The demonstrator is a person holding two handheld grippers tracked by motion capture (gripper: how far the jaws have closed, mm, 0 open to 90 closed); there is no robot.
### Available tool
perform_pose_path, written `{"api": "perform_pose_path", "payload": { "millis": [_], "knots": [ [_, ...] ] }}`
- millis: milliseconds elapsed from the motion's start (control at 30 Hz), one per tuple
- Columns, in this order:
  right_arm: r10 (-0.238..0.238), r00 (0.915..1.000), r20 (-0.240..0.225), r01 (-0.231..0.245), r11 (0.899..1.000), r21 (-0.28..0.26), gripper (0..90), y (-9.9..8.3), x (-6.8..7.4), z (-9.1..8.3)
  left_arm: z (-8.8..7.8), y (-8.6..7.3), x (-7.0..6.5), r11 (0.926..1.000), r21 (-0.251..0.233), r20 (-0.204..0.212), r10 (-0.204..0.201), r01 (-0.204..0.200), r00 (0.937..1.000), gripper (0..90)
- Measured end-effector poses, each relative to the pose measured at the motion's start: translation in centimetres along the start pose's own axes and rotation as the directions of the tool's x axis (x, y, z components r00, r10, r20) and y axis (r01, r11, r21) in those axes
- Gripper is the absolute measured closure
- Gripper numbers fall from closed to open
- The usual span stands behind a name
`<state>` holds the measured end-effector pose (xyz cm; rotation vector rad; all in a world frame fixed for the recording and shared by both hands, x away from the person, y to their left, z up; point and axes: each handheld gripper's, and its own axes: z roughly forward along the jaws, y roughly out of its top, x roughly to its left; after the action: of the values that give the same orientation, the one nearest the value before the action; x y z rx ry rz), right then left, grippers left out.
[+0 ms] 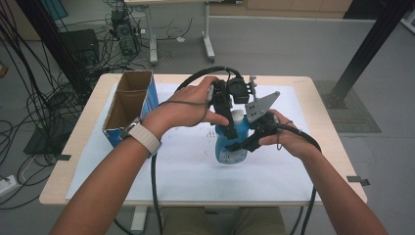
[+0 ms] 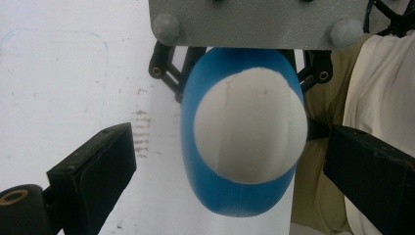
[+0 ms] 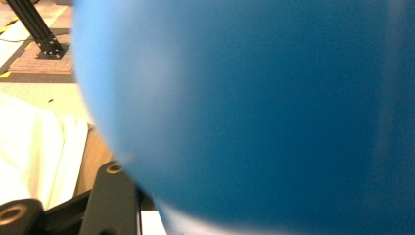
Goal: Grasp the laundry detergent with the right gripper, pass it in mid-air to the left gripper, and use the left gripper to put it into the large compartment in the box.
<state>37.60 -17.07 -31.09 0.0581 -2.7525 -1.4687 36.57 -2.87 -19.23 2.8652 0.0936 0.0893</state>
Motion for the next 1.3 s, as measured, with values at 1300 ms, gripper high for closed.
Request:
{"api": "perform_pose_path", "payload": {
  "millis": [1300],
  "knots": [
    [0.000, 1.0000, -0.002, 0.000, 1.000, 0.004, 43.0, -0.05, -0.02, -0.03, 0.08, -0.04, -0.07, 1.0000, 0.004, -0.004, -0.005, 0.005, 1.0000, 5.9]
  ]
}}
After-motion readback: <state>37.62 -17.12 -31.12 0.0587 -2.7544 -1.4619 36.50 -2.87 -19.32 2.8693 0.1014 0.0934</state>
